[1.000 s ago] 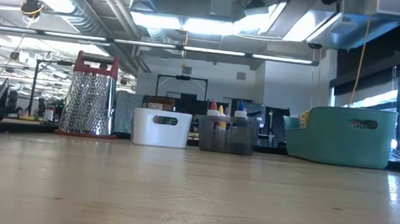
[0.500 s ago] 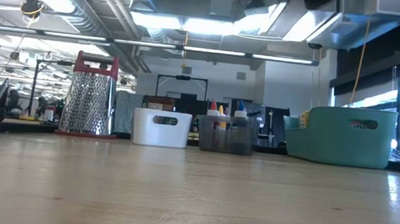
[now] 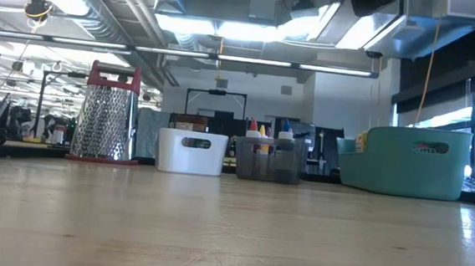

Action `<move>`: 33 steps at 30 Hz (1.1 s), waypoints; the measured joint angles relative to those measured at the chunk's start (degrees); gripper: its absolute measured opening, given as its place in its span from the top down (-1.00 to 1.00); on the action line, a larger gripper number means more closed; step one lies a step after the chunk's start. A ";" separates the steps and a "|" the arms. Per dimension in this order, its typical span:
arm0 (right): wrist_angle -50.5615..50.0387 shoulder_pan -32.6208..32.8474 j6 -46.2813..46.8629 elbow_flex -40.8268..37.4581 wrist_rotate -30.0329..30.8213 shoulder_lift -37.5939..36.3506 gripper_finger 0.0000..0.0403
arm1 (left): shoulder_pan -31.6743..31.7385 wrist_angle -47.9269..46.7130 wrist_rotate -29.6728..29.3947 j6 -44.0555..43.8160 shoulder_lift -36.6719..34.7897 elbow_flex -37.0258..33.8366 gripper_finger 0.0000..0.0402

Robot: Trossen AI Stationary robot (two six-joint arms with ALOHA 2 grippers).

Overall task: Pick & Place Kitchen Items
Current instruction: Put the yellow coloring bottle into the black transparent bin

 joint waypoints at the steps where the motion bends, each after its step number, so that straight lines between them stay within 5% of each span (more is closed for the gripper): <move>1: 0.01 0.00 0.01 0.00 -0.03 0.00 -0.22 | -0.22 0.07 -0.36 1.43 0.59 0.00 -0.30; 23: -0.02 0.00 1.07 0.00 -0.15 -0.02 -0.22 | -0.67 0.04 -3.51 1.02 4.09 -0.02 0.10; 33: -0.02 0.00 1.05 0.00 -0.12 -0.02 -0.22 | -0.67 0.04 -2.90 11.56 4.09 -0.02 0.10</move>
